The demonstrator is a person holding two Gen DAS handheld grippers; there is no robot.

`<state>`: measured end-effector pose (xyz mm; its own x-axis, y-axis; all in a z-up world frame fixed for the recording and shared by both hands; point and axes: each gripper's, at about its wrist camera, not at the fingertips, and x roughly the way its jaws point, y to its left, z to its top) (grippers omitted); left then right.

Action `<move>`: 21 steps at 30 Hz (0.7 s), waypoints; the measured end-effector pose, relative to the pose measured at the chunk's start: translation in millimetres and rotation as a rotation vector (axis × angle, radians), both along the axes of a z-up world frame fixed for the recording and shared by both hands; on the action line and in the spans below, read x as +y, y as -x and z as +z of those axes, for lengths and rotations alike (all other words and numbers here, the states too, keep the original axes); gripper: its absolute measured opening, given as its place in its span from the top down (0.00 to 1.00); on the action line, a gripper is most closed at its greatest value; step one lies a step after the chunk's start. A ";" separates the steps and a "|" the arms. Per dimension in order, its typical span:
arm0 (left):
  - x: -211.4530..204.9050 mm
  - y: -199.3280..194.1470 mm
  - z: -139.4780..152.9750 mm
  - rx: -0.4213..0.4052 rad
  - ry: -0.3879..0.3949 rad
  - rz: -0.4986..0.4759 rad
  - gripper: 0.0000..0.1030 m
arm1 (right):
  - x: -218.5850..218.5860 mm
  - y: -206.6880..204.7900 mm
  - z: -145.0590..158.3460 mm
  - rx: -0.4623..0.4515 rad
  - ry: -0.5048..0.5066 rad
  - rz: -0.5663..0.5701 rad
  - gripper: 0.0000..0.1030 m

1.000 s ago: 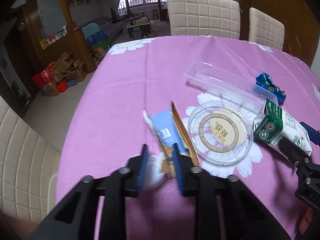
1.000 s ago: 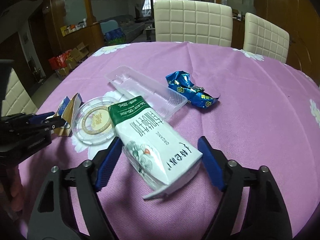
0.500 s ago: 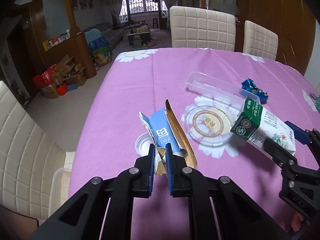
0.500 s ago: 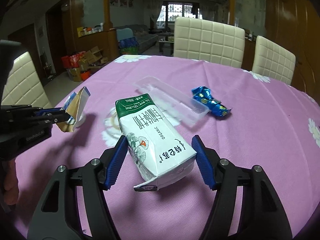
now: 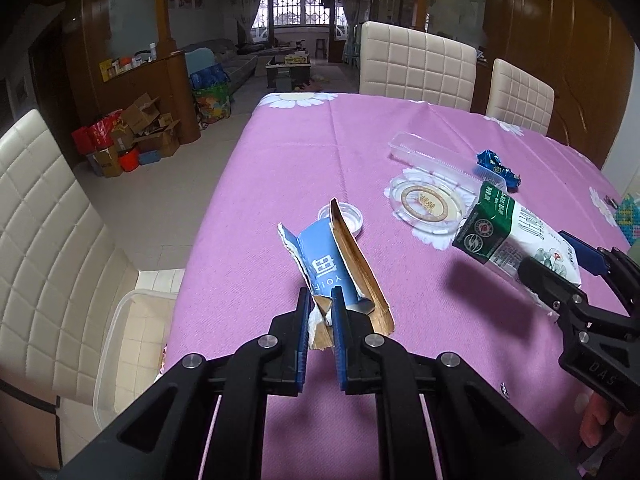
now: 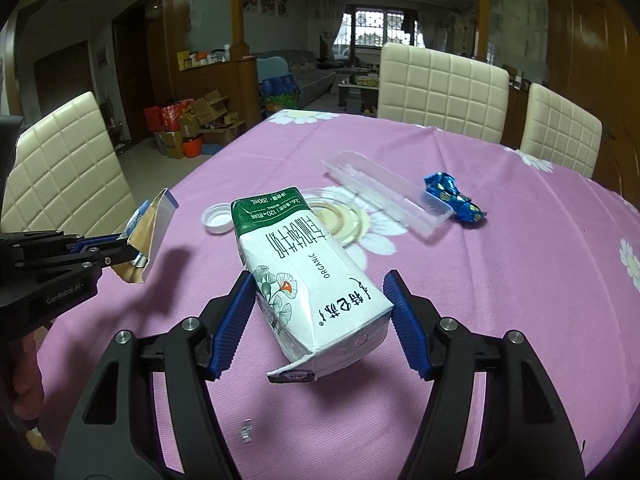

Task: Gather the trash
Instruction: 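Carry the milk carton and torn carton over the clear bin and release both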

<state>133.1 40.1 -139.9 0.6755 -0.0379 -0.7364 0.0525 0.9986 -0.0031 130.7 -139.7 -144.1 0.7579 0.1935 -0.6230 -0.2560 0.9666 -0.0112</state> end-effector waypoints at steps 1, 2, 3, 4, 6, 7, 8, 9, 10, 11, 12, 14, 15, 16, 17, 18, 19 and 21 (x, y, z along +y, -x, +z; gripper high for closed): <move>1.3 3.2 1.3 -0.006 -0.002 0.003 0.89 | 3.5 2.8 2.3 -0.007 0.005 0.007 0.35; 2.4 5.7 2.8 -0.012 -0.005 0.007 0.89 | 7.2 5.6 4.5 -0.013 0.008 0.015 0.35; 5.0 9.6 4.4 -0.017 -0.005 0.012 0.89 | 10.1 7.7 5.8 -0.017 0.011 0.020 0.35; 8.0 13.3 5.9 -0.021 -0.002 0.015 0.89 | 13.7 10.1 7.9 -0.022 0.015 0.027 0.35; 13.8 19.6 8.3 -0.031 0.002 0.023 0.89 | 20.7 14.5 11.6 -0.029 0.022 0.040 0.35; 17.1 23.5 9.4 -0.037 0.001 0.030 0.89 | 23.7 15.9 12.7 -0.032 0.024 0.045 0.35; 18.9 25.4 10.1 -0.041 -0.001 0.033 0.89 | 28.4 18.3 13.9 -0.035 0.029 0.053 0.35; 22.3 28.8 11.5 -0.046 -0.005 0.040 0.89 | 31.5 19.5 14.7 -0.036 0.031 0.058 0.35; 25.7 32.0 11.8 -0.051 -0.008 0.046 0.89 | 35.4 20.9 15.5 -0.037 0.034 0.064 0.35; 30.3 36.0 12.5 -0.056 -0.012 0.054 0.89 | 38.9 22.3 16.1 -0.037 0.035 0.071 0.35; 33.4 39.1 13.2 -0.060 -0.014 0.061 0.89 | 44.1 23.9 17.0 -0.038 0.038 0.080 0.35; 41.7 45.2 14.3 -0.068 -0.016 0.075 0.89 | 54.7 27.4 18.9 -0.042 0.046 0.097 0.35; 48.5 49.7 14.9 -0.074 -0.015 0.086 0.89 | 58.7 29.1 19.4 -0.045 0.050 0.105 0.35; 52.2 52.0 15.3 -0.077 -0.015 0.092 0.89 | 63.5 30.6 20.1 -0.049 0.055 0.113 0.35; 57.3 55.2 15.5 -0.081 -0.015 0.100 0.89 | 70.5 32.5 21.0 -0.053 0.062 0.125 0.35; 63.1 58.6 15.9 -0.084 -0.016 0.109 0.89 | 76.6 34.3 21.5 -0.056 0.066 0.135 0.35; 68.5 61.7 16.3 -0.087 -0.018 0.117 0.89 | 81.5 34.9 21.9 -0.058 0.069 0.142 0.35; 79.1 67.1 16.6 -0.093 -0.023 0.134 0.89 | 93.8 37.4 22.4 -0.060 0.076 0.162 0.35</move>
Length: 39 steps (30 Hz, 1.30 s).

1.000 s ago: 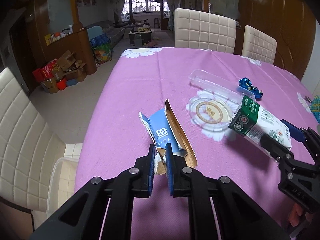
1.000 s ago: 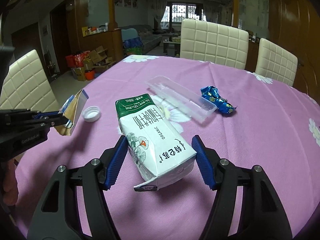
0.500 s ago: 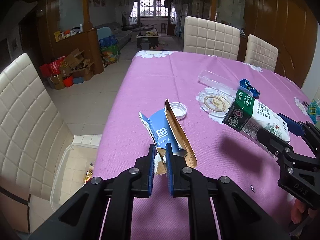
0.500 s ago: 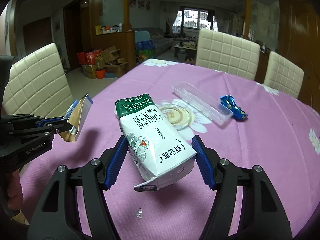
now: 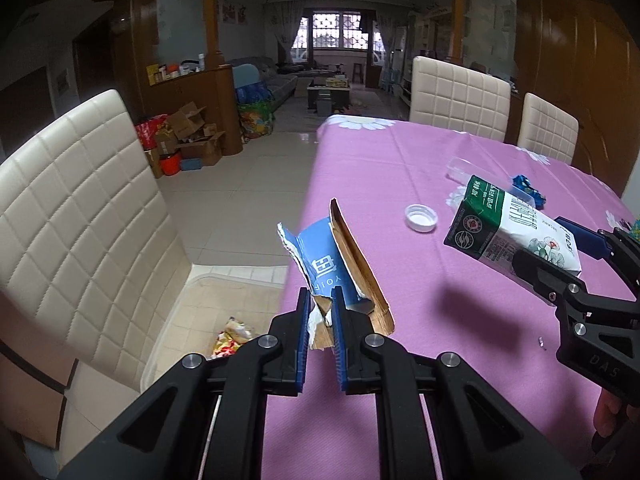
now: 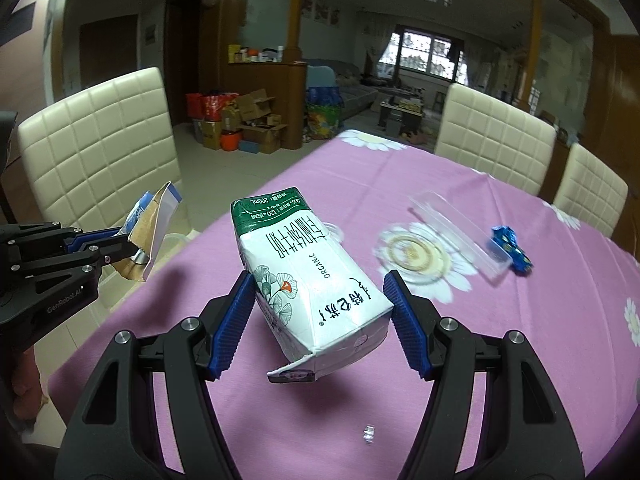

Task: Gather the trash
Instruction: 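Carry the milk carton and torn carton over the clear bin and release both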

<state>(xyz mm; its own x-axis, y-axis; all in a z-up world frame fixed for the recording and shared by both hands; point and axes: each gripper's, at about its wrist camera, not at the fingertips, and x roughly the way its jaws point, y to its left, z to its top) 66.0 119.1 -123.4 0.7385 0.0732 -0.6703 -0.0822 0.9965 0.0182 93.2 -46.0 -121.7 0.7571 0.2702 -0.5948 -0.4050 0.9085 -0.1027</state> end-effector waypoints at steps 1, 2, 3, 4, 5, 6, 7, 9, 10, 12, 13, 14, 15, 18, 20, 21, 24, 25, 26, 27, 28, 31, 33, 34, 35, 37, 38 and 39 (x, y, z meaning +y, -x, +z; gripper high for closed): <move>5.6 2.8 0.1 -0.003 -0.001 0.009 0.89 | 6.7 1.0 0.1 -0.001 0.005 0.011 0.35; 11.1 5.5 0.2 -0.006 -0.002 0.019 0.89 | 12.8 2.4 0.0 -0.002 0.010 0.021 0.35; 17.1 8.1 0.2 -0.008 0.000 0.029 0.89 | 17.4 3.1 -0.4 -0.003 0.014 0.028 0.35; 22.4 10.7 0.2 -0.011 0.003 0.038 0.89 | 23.8 4.1 -0.6 -0.003 0.019 0.039 0.35; 26.8 12.8 0.1 -0.013 0.006 0.045 0.89 | 29.5 4.8 -0.4 -0.004 0.024 0.048 0.35; 31.9 15.0 -0.4 -0.015 0.009 0.055 0.89 | 34.2 5.8 -0.3 -0.005 0.028 0.056 0.35; 35.8 16.4 -0.8 -0.016 0.010 0.062 0.89 | 39.5 6.5 -0.3 -0.007 0.034 0.065 0.35; 43.2 19.5 -1.8 -0.018 0.013 0.075 0.89 | 48.4 6.8 -0.3 -0.008 0.042 0.078 0.35; 46.1 20.7 -2.2 -0.019 0.014 0.080 0.89 | 53.6 7.3 -0.2 -0.008 0.046 0.086 0.35; 52.5 23.2 -3.3 -0.021 0.017 0.090 0.89 | 61.0 7.3 -0.6 -0.009 0.052 0.099 0.35; 55.0 23.5 -3.8 -0.021 0.017 0.095 0.89 | 64.9 7.6 -0.6 -0.010 0.056 0.104 0.35; 58.6 24.1 -4.3 -0.022 0.019 0.101 0.89 | 68.5 7.9 -1.0 -0.010 0.061 0.110 0.35; 60.9 24.4 -4.8 -0.023 0.020 0.104 0.89 | 72.4 7.9 -1.4 -0.010 0.065 0.115 0.35; 69.2 24.4 -6.9 -0.023 0.017 0.117 0.89 | 82.1 6.0 -3.5 -0.005 0.076 0.128 0.35; 74.6 24.8 -9.1 -0.023 0.013 0.129 0.89 | 87.5 4.3 -4.9 -0.001 0.081 0.135 0.35; 77.2 24.7 -10.0 -0.021 0.015 0.134 0.89 | 90.3 3.2 -5.7 0.002 0.083 0.139 0.35; 87.2 22.2 -14.8 -0.008 0.025 0.149 0.89 | 97.8 0.4 -8.1 0.006 0.093 0.148 0.35; 89.1 22.1 -15.8 -0.005 0.026 0.153 0.89 | 99.7 -0.7 -9.0 0.008 0.096 0.150 0.35; 92.9 20.8 -18.1 0.001 0.031 0.159 0.89 | 102.4 -2.2 -10.1 0.011 0.098 0.153 0.35; 94.6 20.6 -19.1 0.004 0.035 0.161 0.89 | 104.2 -3.2 -10.8 0.013 0.099 0.155 0.35; 96.9 19.7 -20.4 0.008 0.038 0.164 0.89 | 106.5 -4.5 -11.9 0.015 0.101 0.157 0.35; 103.6 18.4 -23.9 0.014 0.039 0.177 0.89 | 112.5 -7.9 -15.0 0.022 0.108 0.163 0.35; 108.0 16.3 -26.8 0.021 0.044 0.186 0.89 | 116.4 -10.1 -16.7 0.027 0.113 0.169 0.35; 110.1 15.6 -28.3 0.025 0.047 0.189 0.89 | 118.4 -11.1 -17.7 0.029 0.115 0.171 0.35; 112.0 14.8 -29.9 0.029 0.051 0.192 0.89 | 120.5 -12.2 -18.3 0.031 0.117 0.173 0.35; 115.1 13.8 -32.2 0.034 0.055 0.197 0.89 | 122.9 -14.2 -18.8 0.034 0.118 0.177 0.35; 116.8 13.5 -33.5 0.037 0.057 0.201 0.89 | 124.5 -15.1 -18.5 0.034 0.119 0.180 0.35; 117.2 13.0 -34.2 0.039 0.058 0.203 0.89 | 125.5 -16.0 -18.6 0.033 0.120 0.182 0.35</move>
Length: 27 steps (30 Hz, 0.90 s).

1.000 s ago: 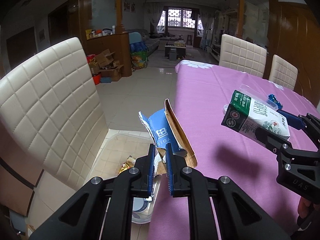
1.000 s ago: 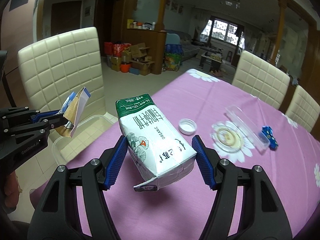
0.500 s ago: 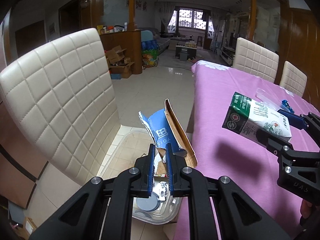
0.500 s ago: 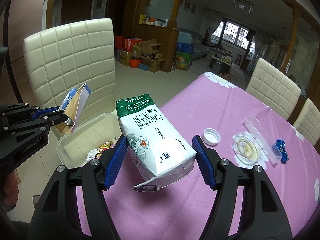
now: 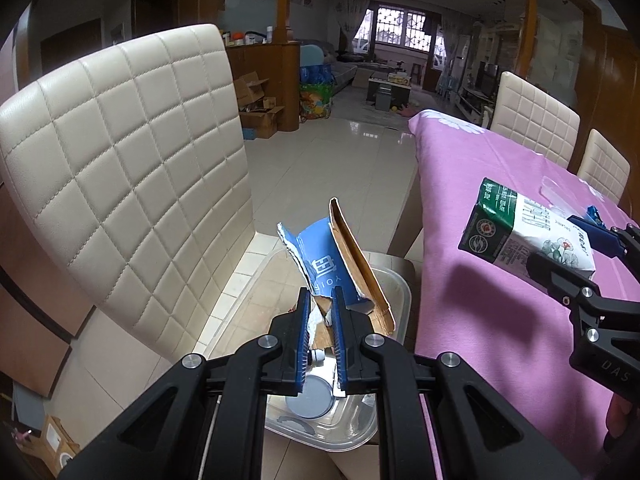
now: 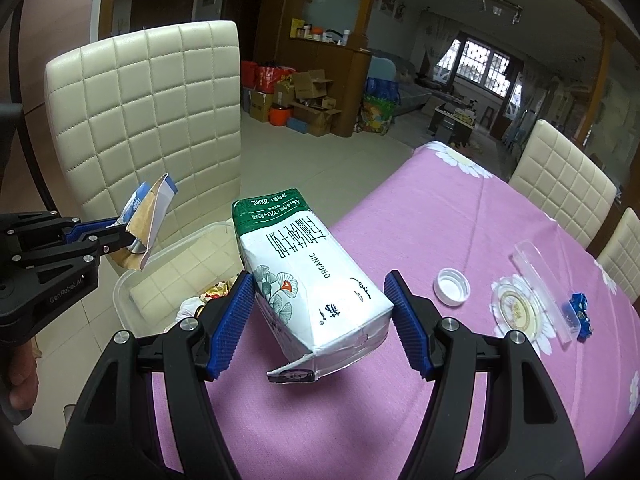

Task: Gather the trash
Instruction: 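Carry the milk carton and torn carton over the clear bin and release both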

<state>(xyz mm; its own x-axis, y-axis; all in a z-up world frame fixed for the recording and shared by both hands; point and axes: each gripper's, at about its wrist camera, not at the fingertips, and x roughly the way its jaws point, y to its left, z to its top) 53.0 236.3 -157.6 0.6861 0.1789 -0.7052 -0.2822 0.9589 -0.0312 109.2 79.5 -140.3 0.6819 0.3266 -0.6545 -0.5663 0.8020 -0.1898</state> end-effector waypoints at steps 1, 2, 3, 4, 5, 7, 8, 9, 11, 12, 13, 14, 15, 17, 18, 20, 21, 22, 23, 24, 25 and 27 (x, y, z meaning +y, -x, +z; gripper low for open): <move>1.2 -0.3 -1.0 0.002 0.001 0.003 0.89 | 1.5 -0.4 0.3 -0.001 0.000 0.002 0.35; 2.5 -1.1 -2.7 0.008 0.004 0.007 0.89 | 3.1 -0.8 0.8 -0.002 -0.001 0.004 0.35; 3.5 -1.9 -4.0 0.013 0.006 0.010 0.89 | 4.1 -0.9 1.0 -0.002 -0.002 0.005 0.34; 4.1 -2.9 -5.1 0.020 0.010 0.014 0.89 | 5.4 -1.5 1.5 -0.001 -0.004 0.007 0.34; 4.5 -3.0 -6.5 0.026 0.015 0.016 0.89 | 6.9 -1.4 1.8 -0.001 -0.005 0.009 0.34; 6.9 -4.6 -8.8 0.037 0.023 0.024 0.89 | 8.9 -1.2 2.0 -0.004 -0.006 0.015 0.34; 7.7 -5.1 -9.6 0.040 0.027 0.027 0.89 | 9.8 -1.0 2.2 -0.006 -0.006 0.018 0.34; 8.4 -5.2 -9.8 0.042 0.029 0.029 0.89 | 10.0 -1.1 1.8 -0.006 -0.006 0.019 0.34; 9.4 -6.0 -10.4 0.049 0.032 0.034 0.89 | 11.1 -1.8 0.3 -0.001 -0.004 0.020 0.34; 10.2 -7.0 -11.1 0.055 0.038 0.034 0.89 | 10.7 -2.2 -0.4 0.001 -0.004 0.020 0.34; 10.3 -7.2 -11.5 0.055 0.043 0.029 0.89 | 10.6 -2.6 -1.1 0.003 -0.004 0.019 0.34; 10.1 -7.2 -11.4 0.053 0.045 0.026 0.89 | 10.7 -2.9 -1.6 0.005 -0.003 0.018 0.34; 8.9 -7.6 -11.4 0.055 0.035 0.028 0.88 | 10.4 -3.3 -2.0 0.007 -0.003 0.017 0.34; 8.5 -8.7 -12.4 0.061 0.037 0.030 0.84 | 10.1 -4.2 -2.2 0.009 -0.004 0.016 0.34; 9.8 -10.3 -13.3 0.069 0.048 0.032 0.68 | 9.8 -4.6 -2.1 0.009 -0.005 0.016 0.34; 13.0 -10.0 -12.8 0.062 0.062 0.050 0.25 | 10.7 -4.8 -1.5 0.010 -0.005 0.015 0.34; 13.8 -7.5 -10.9 0.043 0.061 0.061 0.18 | 11.0 -4.9 -1.4 0.010 -0.005 0.016 0.34; 13.6 -4.9 -8.6 0.028 0.054 0.072 0.18 | 10.8 -4.8 -1.5 0.009 -0.004 0.017 0.34; 13.6 -4.3 -7.0 0.027 0.041 0.076 0.18 | 11.1 -4.9 -1.7 0.008 -0.002 0.018 0.34; 13.8 -4.3 -6.8 0.029 0.034 0.079 0.18 | 12.7 -5.4 -2.3 0.010 0.000 0.019 0.34; 14.7 -4.1 -6.7 0.031 0.030 0.086 0.18 | 13.2 -5.7 -2.7 0.013 0.000 0.020 0.34; 17.1 -3.3 -6.9 0.035 0.025 0.096 0.18 | 15.4 -5.8 -3.5 0.017 0.000 0.027 0.34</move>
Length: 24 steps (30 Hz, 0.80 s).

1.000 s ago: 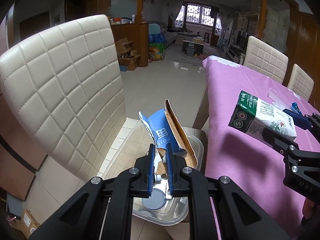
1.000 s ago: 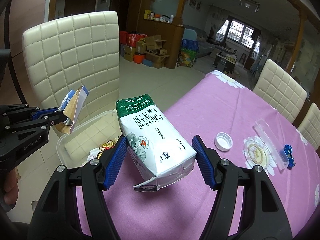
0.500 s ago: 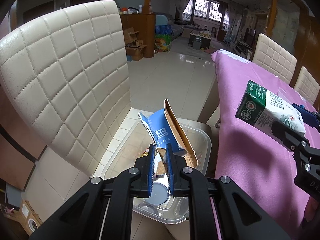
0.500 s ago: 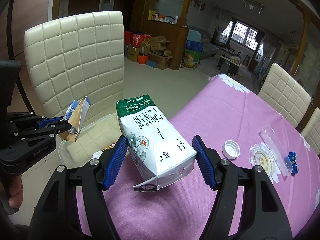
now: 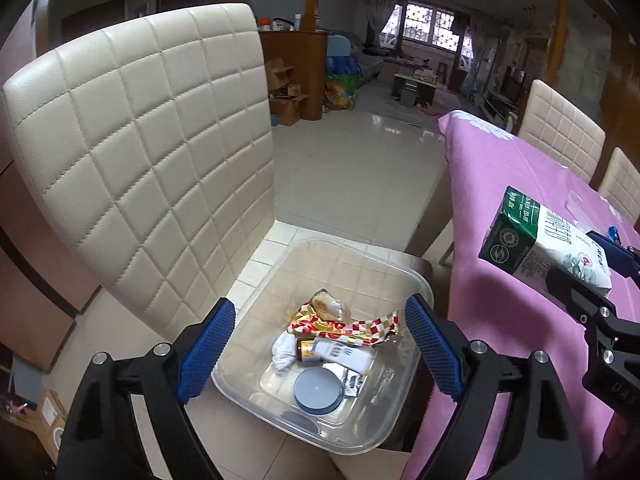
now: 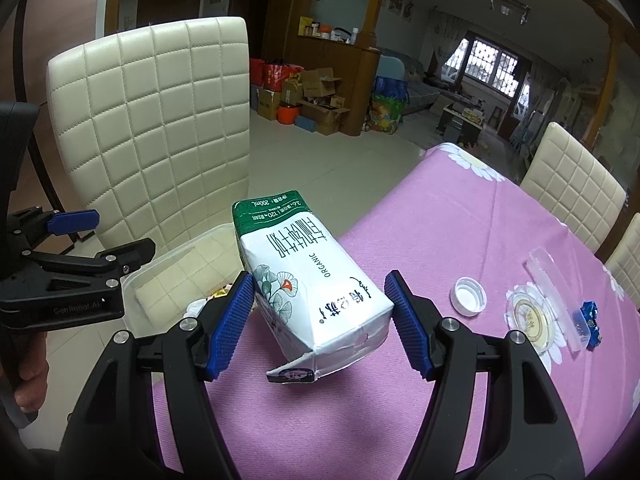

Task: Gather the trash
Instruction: 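Carry the milk carton and torn carton over the clear bin and release both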

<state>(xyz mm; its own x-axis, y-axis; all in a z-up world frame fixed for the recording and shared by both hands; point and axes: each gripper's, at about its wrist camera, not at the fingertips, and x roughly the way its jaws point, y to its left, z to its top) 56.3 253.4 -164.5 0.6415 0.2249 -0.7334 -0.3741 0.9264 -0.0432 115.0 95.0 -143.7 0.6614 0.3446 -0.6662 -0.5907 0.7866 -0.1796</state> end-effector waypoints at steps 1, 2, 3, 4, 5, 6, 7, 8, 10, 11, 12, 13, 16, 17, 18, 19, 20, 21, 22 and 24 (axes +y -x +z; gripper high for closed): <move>1.3 0.2 0.3 0.002 -0.002 0.004 0.18 | 2.1 0.3 -0.2 0.000 0.000 0.005 0.34; 2.0 1.0 0.2 0.004 -0.007 0.012 0.18 | 3.1 0.1 -0.4 0.000 0.001 0.008 0.34; 3.5 1.9 0.1 0.006 -0.012 0.021 0.18 | 6.0 0.1 -0.3 0.000 0.001 0.014 0.34; 5.3 2.2 -0.1 0.009 -0.012 0.027 0.18 | 6.9 0.2 -0.4 0.001 0.001 0.019 0.34; 7.2 2.3 -0.7 0.011 -0.009 0.031 0.18 | 9.0 0.6 -0.5 0.001 0.001 0.024 0.34; 9.9 3.0 -1.5 0.013 -0.007 0.037 0.18 | 11.9 1.0 -0.5 0.000 0.001 0.032 0.34; 11.8 3.6 -2.1 0.014 -0.007 0.041 0.18 | 15.4 1.7 -0.3 -0.002 0.002 0.039 0.34; 13.8 4.5 -2.8 0.017 -0.007 0.047 0.18 | 16.7 2.4 -0.2 -0.002 0.002 0.044 0.34; 16.7 5.9 -3.6 0.019 -0.005 0.053 0.18 | 22.9 3.2 0.0 -0.005 0.004 0.059 0.37; 18.1 6.3 -4.0 0.020 -0.004 0.056 0.18 | 26.2 3.5 -0.3 -0.003 0.009 0.065 0.40; 19.6 6.9 -4.5 0.023 -0.003 0.060 0.18 | 29.0 3.9 -0.5 -0.003 0.011 0.068 0.41; 20.8 7.4 -4.8 0.024 -0.004 0.064 0.18 | 31.2 4.1 -0.7 -0.004 0.011 0.073 0.41; 25.2 9.5 -5.6 0.024 0.000 0.076 0.18 | 34.8 4.0 -2.7 -0.001 0.015 0.076 0.43; 26.3 9.9 -6.0 0.024 0.003 0.079 0.18 | 34.5 3.8 -3.0 0.000 0.014 0.076 0.43; 27.0 10.7 -6.3 0.024 0.005 0.083 0.18 | 32.9 3.6 -3.3 0.001 0.013 0.075 0.43; 27.7 10.9 -6.6 0.025 0.006 0.085 0.18 | 32.4 3.8 -3.6 0.001 0.014 0.075 0.43; 28.0 10.9 -6.9 0.026 0.008 0.087 0.18 | 32.5 3.9 -3.9 0.001 0.015 0.075 0.43; 27.9 10.6 -7.3 0.027 0.013 0.086 0.18 | 31.7 4.5 -3.8 0.000 0.016 0.074 0.43; 27.2 10.1 -7.6 0.029 0.016 0.084 0.18 | 30.8 4.7 -3.5 -0.001 0.016 0.073 0.43; 23.2 9.1 -6.7 0.030 0.018 0.074 0.18 | 27.8 5.0 -2.5 0.000 0.013 0.067 0.43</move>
<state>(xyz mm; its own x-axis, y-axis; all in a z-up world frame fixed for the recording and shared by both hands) 47.1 276.6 -171.2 0.6010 0.2573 -0.7567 -0.4428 0.8954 -0.0473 110.0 122.8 -146.2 0.6373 0.3795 -0.6707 -0.6421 0.7428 -0.1898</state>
